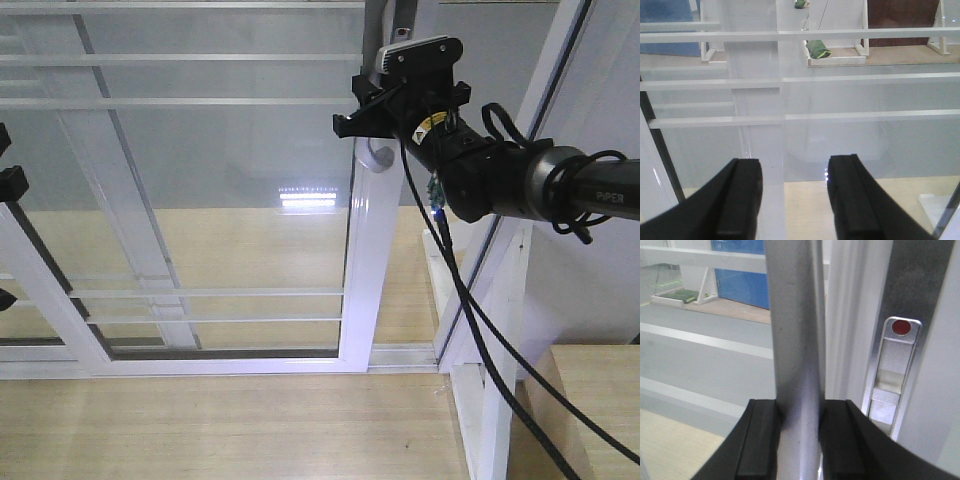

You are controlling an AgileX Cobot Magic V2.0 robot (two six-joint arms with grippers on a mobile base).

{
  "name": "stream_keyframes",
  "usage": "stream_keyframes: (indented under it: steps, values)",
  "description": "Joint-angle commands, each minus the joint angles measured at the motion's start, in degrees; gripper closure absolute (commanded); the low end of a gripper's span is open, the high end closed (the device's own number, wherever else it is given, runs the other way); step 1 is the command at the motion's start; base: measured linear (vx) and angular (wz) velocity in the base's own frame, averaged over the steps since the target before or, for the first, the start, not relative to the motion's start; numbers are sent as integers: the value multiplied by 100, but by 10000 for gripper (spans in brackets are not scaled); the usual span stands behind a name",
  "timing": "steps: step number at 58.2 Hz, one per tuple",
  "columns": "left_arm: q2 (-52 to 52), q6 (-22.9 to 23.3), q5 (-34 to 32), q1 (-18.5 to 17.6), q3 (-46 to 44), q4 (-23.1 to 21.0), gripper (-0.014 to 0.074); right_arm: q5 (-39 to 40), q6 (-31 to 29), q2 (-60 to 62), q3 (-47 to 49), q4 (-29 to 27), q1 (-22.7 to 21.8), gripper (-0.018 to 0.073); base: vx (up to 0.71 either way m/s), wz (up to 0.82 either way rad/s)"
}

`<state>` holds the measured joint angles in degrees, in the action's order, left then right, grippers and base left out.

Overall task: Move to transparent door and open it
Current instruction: 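Pull the handle with the right gripper, sliding the door open partway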

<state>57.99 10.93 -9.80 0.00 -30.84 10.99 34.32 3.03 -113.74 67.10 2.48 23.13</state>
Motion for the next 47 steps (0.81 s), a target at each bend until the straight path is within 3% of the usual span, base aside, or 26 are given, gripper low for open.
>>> stream_keyframes:
  steps: [1,32,47]
  values:
    - [-75,41,-459,-10,-205,-26,168,291,232,288,59,418,430,531,0,0]
    - [-75,29,-444,-10,-205,-11,168,41,227,308,356,459,753,524,0,0]
    - [-75,-11,-448,-10,-205,727,168,-1094,186,946,356,449,555,522,0,0]
